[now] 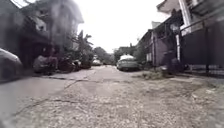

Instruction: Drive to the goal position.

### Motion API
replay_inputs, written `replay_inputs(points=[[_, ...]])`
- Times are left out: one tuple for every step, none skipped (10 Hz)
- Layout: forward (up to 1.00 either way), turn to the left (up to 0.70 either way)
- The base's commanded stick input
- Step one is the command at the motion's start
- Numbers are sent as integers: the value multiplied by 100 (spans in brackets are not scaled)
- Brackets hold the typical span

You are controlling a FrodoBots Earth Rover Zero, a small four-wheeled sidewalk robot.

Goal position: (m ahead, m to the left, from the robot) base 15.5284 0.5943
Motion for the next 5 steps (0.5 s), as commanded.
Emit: replay_inputs(points=[[100, 0], [100, 0], [100, 0], [100, 0], [100, 0]])
